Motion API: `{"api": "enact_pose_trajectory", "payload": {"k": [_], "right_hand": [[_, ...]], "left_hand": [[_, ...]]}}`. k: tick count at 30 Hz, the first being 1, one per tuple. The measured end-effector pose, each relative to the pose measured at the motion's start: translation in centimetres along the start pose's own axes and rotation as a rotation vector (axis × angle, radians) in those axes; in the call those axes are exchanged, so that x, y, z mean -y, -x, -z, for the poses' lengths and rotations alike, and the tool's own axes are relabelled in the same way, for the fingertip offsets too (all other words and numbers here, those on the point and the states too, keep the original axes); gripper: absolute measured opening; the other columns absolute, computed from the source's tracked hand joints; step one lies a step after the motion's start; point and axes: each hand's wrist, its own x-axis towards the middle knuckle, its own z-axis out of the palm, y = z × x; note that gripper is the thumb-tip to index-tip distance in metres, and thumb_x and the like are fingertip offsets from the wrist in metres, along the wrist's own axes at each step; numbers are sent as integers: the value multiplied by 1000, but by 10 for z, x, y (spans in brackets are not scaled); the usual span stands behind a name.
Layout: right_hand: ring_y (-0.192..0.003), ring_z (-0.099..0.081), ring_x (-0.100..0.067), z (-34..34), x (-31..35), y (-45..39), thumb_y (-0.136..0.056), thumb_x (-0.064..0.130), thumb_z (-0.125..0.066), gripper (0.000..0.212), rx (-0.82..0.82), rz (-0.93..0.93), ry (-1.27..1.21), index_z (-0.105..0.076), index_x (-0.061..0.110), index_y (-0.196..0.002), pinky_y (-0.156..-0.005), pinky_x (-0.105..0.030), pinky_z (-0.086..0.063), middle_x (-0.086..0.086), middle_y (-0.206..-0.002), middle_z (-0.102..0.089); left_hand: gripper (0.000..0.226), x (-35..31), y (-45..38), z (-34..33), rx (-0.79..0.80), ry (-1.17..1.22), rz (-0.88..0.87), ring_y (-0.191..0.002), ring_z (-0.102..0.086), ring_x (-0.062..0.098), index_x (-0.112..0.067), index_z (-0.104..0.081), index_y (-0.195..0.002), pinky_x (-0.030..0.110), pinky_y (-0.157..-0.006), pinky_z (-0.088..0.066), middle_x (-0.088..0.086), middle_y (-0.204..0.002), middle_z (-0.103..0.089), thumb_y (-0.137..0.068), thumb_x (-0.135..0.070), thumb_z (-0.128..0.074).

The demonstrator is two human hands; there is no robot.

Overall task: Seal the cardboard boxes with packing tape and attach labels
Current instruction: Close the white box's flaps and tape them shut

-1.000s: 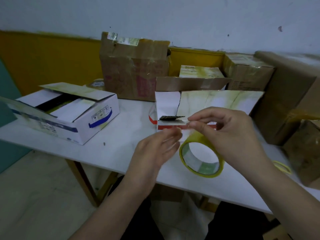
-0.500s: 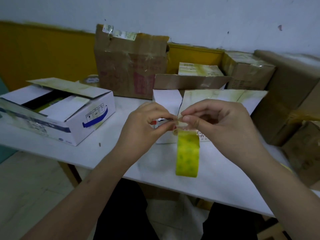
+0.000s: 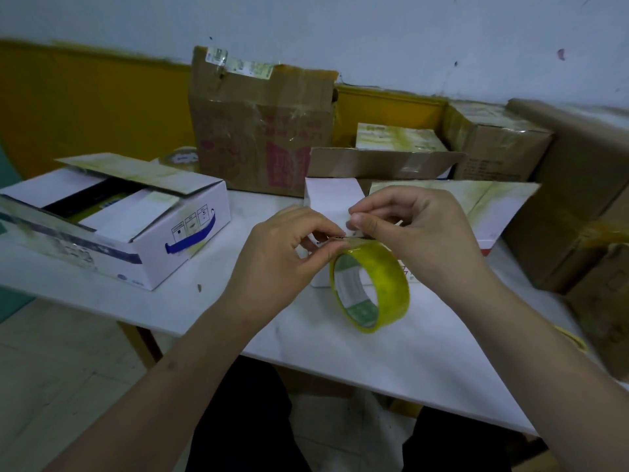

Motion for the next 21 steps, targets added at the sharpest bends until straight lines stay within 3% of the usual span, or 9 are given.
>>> {"api": "enact_pose_trajectory", "payload": {"k": [5, 9, 10, 12, 15, 17, 21], "right_hand": [[-73, -71, -4, -1, 1, -11, -83, 19, -79, 3, 38, -50, 62, -78, 21, -85, -66, -11, -50, 7, -74, -75], [-78, -70, -10, -1, -2, -14, -84, 22, -79, 15, 109, -120, 46, -76, 27, -98, -79, -27, -56, 8, -87, -76], [-78, -67, -10, -1, -3, -15, -83, 24, -79, 26, 117, -124, 70, -74, 31, -107, -76, -30, -57, 10, -97, -74], [-73, -60, -7, 0, -6, -15, -81, 29, -80, 37, 109, -89, 200, -69, 39, -115, -65, -21, -49, 16, -110, -65], [-69, -56, -9, 4, -5, -12, -85, 30, -76, 11, 72, 77, 281, -74, 37, -92, -60, -13, -40, 17, -95, -67], [-72, -57, -6, 9, 0, -9, -85, 32, -75, 2, 151, 167, 263, -76, 32, -88, -61, -11, -38, 17, -85, -69], [-66, -56, 14, 20, 8, -15, -80, 34, -77, 20, 296, 246, 383, -80, 22, -96, -60, -4, -38, 18, -78, -67]], "left_hand": [[34, -8, 2, 0, -24, 81, 130, -84, -70, 13, -30, -50, -103, 35, -72, -60, -12, -92, -71, -86, -19, -78], [26, -4, -1, 1, -1, -67, -54, -85, -65, 11, -19, -64, -111, 25, -67, -58, -3, -107, -59, -88, -13, -75], [23, -3, -1, 1, 15, -84, -72, -85, -65, 12, -17, -67, -109, 23, -66, -58, 0, -111, -56, -88, -13, -75], [20, 0, -1, 1, 40, -101, -66, -85, -64, 16, -19, -72, -107, 24, -64, -57, 1, -117, -51, -88, -15, -76], [13, 2, -3, 3, 44, -94, -50, -85, -65, 17, -18, -77, -101, 22, -63, -55, 1, -119, -52, -88, -19, -75], [10, 2, -6, 4, 41, -92, -41, -86, -64, 12, -18, -77, -98, 15, -64, -52, -1, -119, -54, -89, -21, -73], [10, -1, -10, 6, 64, -59, 41, -90, -62, 2, -20, -78, -97, 7, -64, -48, -3, -117, -57, -89, -13, -74]]}}
